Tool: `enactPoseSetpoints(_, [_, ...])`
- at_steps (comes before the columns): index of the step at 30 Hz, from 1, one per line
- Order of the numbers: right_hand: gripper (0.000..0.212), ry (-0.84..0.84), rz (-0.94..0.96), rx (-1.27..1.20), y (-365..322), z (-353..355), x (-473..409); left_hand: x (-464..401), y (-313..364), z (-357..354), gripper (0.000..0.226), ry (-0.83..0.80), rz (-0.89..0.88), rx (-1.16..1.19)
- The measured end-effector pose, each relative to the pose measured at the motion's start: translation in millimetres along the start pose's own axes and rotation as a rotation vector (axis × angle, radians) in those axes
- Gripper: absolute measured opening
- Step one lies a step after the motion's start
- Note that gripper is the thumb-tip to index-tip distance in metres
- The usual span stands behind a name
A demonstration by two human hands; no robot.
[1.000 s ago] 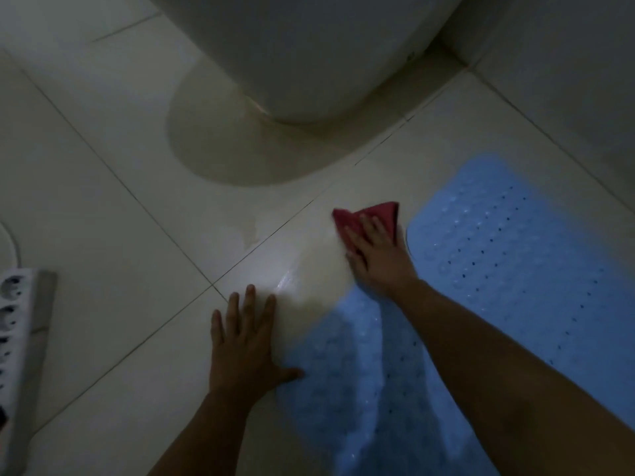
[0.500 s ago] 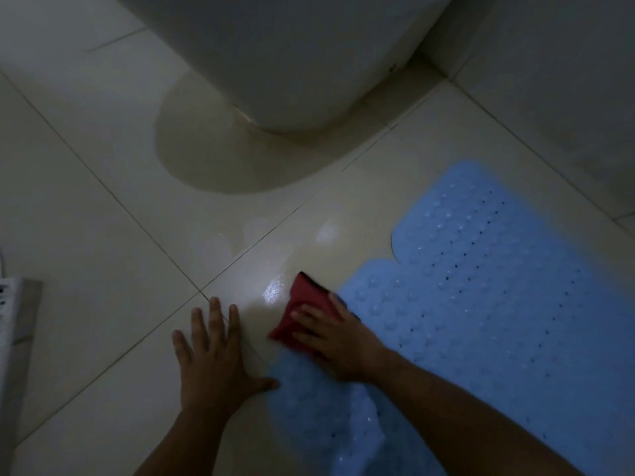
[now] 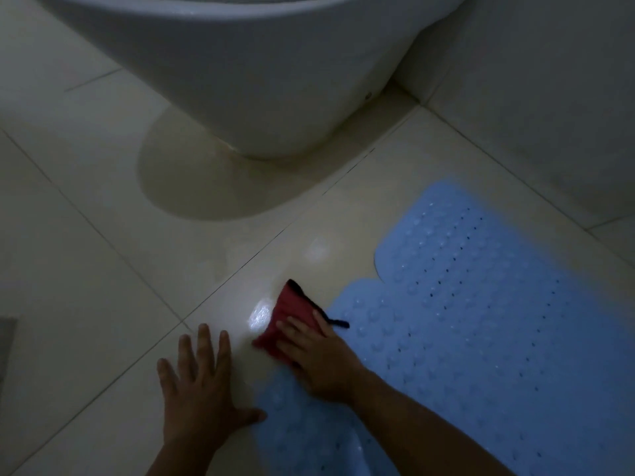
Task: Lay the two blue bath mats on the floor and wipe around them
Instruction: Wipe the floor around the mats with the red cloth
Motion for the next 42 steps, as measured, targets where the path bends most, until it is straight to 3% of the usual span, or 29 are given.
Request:
enactPoseSetpoints(6, [0.059, -0.015, -0.473, 0.030, 147, 41, 38, -14, 59, 25, 0.154, 0.109, -0.405, -0.143])
enactPoseSetpoints(10, [0.065, -0.010, -0.702, -0.036, 192, 61, 39, -28, 106, 41, 0.126, 0.196, -0.476, -0.084])
enactPoseSetpoints(15, [0.065, -0.002, -0.410, -0.100, 140, 38, 26, -52, 151, 45, 0.092, 0.275, -0.431, -0.040])
enactPoseSetpoints(17, [0.069, -0.001, -0.380, -0.068, 155, 41, 27, -62, 167, 47, 0.085, 0.295, -0.411, -0.018])
enactPoseSetpoints(23, [0.065, -0.029, -0.652, 0.011, 286, 79, 22, -102, 229, 63, 0.074, 0.349, -0.455, 0.022])
enactPoseSetpoints(29, [0.061, 0.029, -0.827, -0.100, 395, 92, 37, -123, 315, 83, 0.061, 0.377, -0.675, 0.080])
enactPoseSetpoints(33, [0.066, 0.037, -0.822, -0.196, 429, 95, 39, -143, 365, 85, 0.055, 0.418, -0.795, 0.137])
enactPoseSetpoints(37, [0.073, -0.012, -0.763, -0.236, 455, 93, 39, -164, 413, 73, 0.055, 0.300, -0.854, 0.146])
enactPoseSetpoints(42, [0.074, -0.061, -0.776, -0.221, 484, 99, 42, -160, 458, 97, 0.042, 0.468, -0.938, 0.318])
Point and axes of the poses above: each hand's wrist, its own x-axis away from the middle knuckle, its own z-axis out of the back of the hand, y = z × x, the point moved 7 cm from there along -x, towards the middle knuckle, and after that the axes turned 12 degrees about z, right-handed, at the moved point
